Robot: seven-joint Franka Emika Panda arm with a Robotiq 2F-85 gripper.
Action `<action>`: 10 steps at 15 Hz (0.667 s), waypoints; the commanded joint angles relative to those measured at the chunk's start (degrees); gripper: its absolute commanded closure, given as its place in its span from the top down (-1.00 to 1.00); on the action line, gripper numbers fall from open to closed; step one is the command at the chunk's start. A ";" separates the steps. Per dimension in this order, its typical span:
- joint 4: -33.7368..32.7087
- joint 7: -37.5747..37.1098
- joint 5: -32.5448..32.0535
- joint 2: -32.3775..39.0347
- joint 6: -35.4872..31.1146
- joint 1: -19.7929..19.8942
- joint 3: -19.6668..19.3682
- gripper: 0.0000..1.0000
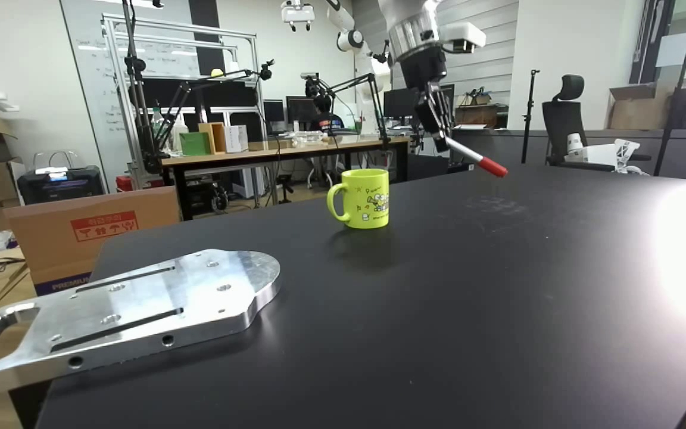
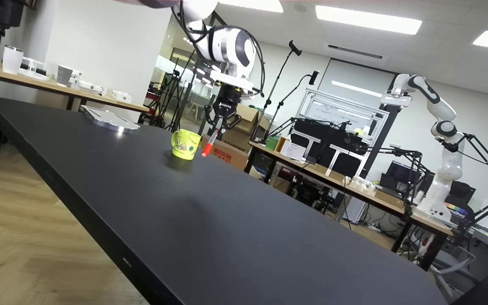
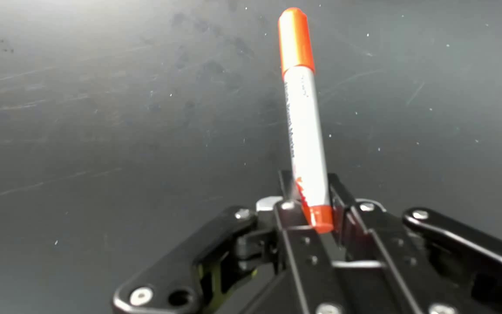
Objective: Take the marker out of the mug and put it on the table
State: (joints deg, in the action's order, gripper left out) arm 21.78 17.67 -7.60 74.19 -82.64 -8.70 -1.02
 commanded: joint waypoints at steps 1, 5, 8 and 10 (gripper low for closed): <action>-2.67 -0.06 1.37 6.22 0.63 1.67 0.62 -0.90; -3.75 -0.30 2.00 10.90 1.06 2.41 0.84 -0.90; -2.29 -0.23 1.76 9.40 -0.18 2.26 0.70 0.03; -0.68 -0.08 1.54 6.90 -1.99 1.97 0.55 0.30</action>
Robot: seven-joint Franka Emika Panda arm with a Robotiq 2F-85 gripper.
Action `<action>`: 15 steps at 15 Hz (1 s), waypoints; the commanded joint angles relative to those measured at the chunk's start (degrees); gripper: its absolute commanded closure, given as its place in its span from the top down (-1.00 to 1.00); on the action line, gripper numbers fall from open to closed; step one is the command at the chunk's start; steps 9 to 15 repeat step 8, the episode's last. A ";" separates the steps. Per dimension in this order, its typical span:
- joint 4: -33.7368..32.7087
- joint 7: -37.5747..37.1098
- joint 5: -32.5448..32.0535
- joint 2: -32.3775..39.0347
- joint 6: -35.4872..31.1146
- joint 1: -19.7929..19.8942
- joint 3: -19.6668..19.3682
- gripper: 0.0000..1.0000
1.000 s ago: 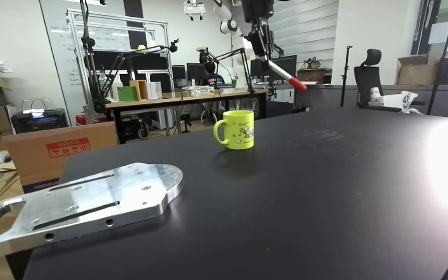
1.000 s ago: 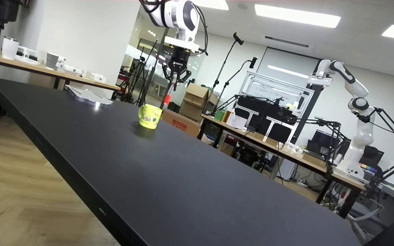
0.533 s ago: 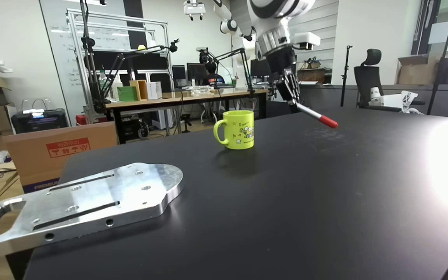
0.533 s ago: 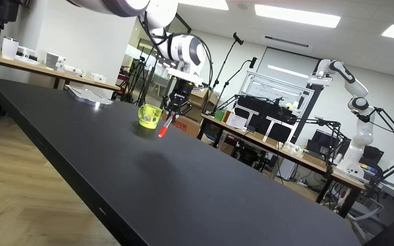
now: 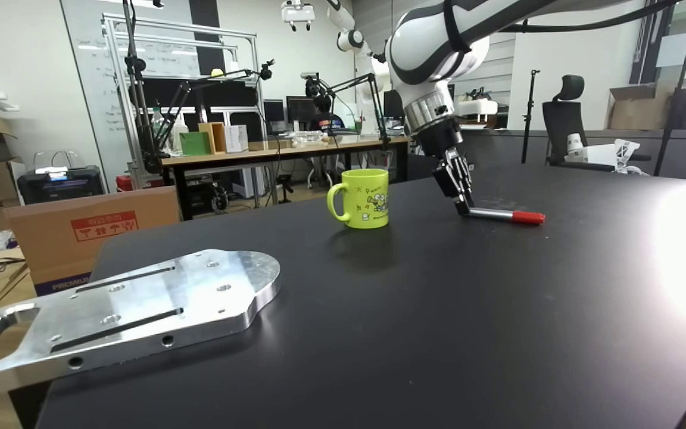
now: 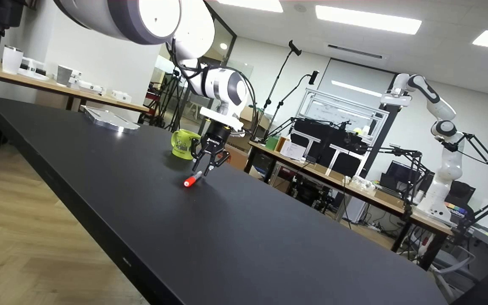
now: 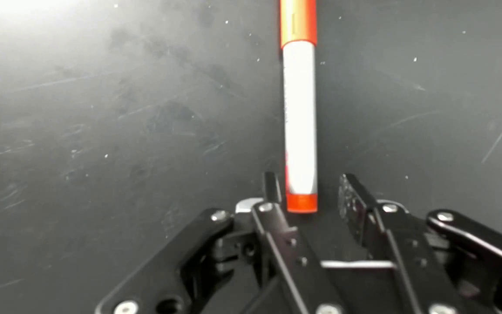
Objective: Take the marker out of the mug and put it on the table
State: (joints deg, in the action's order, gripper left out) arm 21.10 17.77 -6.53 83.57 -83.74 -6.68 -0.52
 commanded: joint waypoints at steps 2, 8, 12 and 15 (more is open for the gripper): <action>-0.05 -0.04 0.44 -4.44 -1.83 -0.49 0.11 0.57; -0.11 1.23 0.04 -7.06 -2.91 -1.30 0.45 0.88; -0.11 1.23 0.04 -7.06 -2.91 -1.30 0.45 0.88; -0.11 1.23 0.04 -7.06 -2.91 -1.30 0.45 0.88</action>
